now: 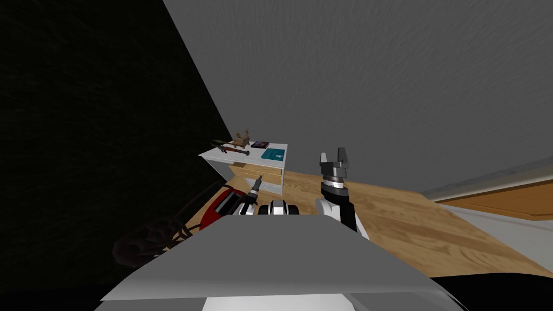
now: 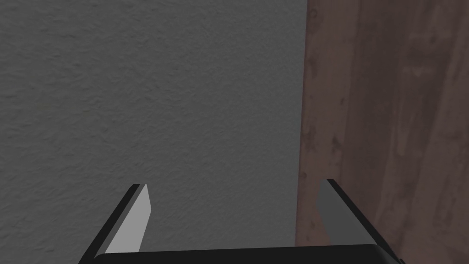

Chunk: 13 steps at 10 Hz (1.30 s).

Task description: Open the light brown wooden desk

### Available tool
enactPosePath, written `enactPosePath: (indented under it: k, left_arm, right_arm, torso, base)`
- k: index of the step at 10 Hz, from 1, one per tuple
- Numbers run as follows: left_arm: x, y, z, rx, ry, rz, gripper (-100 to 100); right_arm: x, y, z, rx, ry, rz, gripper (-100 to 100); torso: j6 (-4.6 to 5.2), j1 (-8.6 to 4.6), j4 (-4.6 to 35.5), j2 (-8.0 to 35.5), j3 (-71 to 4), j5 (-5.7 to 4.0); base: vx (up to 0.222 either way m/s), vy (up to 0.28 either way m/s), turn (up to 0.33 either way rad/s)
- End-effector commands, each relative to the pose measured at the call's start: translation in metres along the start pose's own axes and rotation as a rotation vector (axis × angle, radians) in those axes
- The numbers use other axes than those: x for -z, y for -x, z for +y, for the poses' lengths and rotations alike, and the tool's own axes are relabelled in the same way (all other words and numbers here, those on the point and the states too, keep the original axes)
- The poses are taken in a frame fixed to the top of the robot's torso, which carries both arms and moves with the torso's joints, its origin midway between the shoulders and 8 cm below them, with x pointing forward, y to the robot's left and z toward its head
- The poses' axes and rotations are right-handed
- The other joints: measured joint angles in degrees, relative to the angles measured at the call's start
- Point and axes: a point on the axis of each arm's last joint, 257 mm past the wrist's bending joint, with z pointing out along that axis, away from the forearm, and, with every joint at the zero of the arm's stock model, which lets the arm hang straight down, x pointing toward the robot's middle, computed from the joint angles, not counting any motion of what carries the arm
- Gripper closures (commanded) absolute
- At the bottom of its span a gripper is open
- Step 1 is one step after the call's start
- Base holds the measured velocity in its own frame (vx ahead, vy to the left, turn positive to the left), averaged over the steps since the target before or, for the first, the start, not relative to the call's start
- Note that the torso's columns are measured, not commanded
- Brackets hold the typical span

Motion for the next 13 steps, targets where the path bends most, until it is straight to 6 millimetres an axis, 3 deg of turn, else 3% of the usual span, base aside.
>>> enactPosePath:
  k: [1, 5, 6, 7, 8, 13]
  left_arm:
    - [0.002, 0.001, -0.013, -0.001, -0.035, -0.002, 100]
    - [0.004, 0.002, -0.025, -0.002, -0.069, -0.003, 100]
    - [0.013, -0.003, -0.009, 0.001, -0.022, 0.008, 100]
    - [0.018, -0.003, -0.015, 0.001, -0.036, 0.010, 100]
    - [0.005, 0.003, -0.012, 0.003, -0.010, 0.013, -100]
    - [-0.021, 0.016, -0.025, 0.005, -0.010, 0.010, -100]
  right_arm:
    - [0.000, 0.000, 0.000, 0.000, 0.000, 0.000, 0]
    - [0.000, 0.000, 0.000, 0.000, 0.000, 0.000, 0]
    - [0.000, 0.000, 0.000, 0.000, 0.000, 0.000, 0]
    - [0.000, 0.000, 0.000, 0.000, 0.000, 0.000, 0]
    - [0.000, 0.000, 0.000, 0.000, 0.000, 0.000, 0]
    - [0.000, 0.000, 0.000, 0.000, 0.000, 0.000, 0]
  torso:
    - [-0.06, 0.17, -0.1, 0.1, 0.0, 0.05]
    - [-0.03, -0.02, 0.1, 0.0, -0.1, -0.07]
    - [-0.02, 0.00, 0.1, 0.1, 0.0, -0.06]
    - [0.01, 0.01, 0.0, 0.0, 0.0, 0.00]
    - [-0.04, 0.12, -0.1, 0.2, 0.1, 0.05]
    - [-0.02, 0.39, -0.6, -0.5, -0.3, 0.27]
  base:
    - [-0.177, 0.058, 0.019]
    - [-0.122, 0.022, 0.018]
    - [-0.034, 0.014, 0.009]
    - [-0.105, 0.025, 0.034]
    - [-0.106, 0.019, 0.003]
    - [-0.046, -0.001, -0.008]
